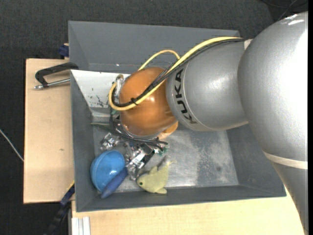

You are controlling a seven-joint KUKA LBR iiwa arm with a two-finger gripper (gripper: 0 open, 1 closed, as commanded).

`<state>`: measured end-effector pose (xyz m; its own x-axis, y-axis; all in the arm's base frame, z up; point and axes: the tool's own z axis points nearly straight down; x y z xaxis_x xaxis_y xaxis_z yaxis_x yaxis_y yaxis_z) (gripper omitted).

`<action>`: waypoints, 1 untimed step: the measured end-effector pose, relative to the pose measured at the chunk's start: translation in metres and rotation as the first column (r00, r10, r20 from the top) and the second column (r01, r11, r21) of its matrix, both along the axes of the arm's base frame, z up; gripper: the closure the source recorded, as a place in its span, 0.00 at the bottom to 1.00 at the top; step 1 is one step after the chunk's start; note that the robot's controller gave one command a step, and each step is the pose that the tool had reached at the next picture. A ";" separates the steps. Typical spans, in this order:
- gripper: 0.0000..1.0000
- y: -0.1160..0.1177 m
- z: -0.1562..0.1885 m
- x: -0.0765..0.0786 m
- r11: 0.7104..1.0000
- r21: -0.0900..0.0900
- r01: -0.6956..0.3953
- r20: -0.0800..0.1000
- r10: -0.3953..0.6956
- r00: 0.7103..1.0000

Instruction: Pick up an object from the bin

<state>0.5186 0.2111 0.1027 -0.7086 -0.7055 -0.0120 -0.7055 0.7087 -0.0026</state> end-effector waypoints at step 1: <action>0.00 0.001 -0.022 0.007 0.988 -0.003 -0.152 0.004 0.152 0.988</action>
Offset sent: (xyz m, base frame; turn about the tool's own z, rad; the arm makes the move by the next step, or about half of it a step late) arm 0.0010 -0.0011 -0.0327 -0.1601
